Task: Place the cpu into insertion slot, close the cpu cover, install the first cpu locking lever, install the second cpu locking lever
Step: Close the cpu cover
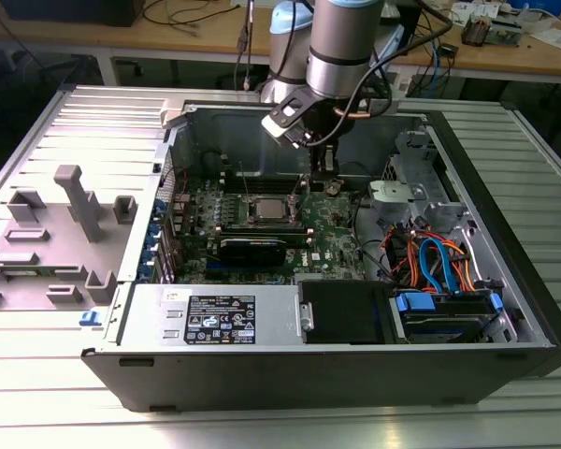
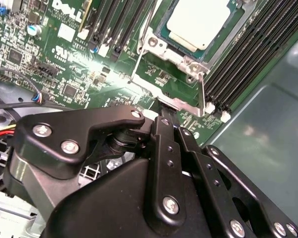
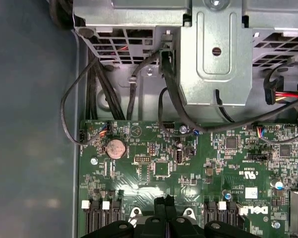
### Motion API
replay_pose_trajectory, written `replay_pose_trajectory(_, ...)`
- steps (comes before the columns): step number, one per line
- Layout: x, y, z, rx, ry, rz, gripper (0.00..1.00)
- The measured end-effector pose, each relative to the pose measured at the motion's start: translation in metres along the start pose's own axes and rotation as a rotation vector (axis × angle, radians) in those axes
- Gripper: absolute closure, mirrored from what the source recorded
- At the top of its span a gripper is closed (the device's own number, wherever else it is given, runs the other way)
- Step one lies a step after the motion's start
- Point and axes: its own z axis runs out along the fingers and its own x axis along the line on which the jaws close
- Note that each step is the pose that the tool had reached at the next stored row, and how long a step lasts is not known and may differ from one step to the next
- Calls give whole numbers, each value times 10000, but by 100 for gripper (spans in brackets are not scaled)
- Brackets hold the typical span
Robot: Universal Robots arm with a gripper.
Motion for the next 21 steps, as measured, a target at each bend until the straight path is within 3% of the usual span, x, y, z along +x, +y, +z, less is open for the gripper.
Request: replay_pose_trajectory(21, 4, -246, 2, -1, 2, -51, 89)
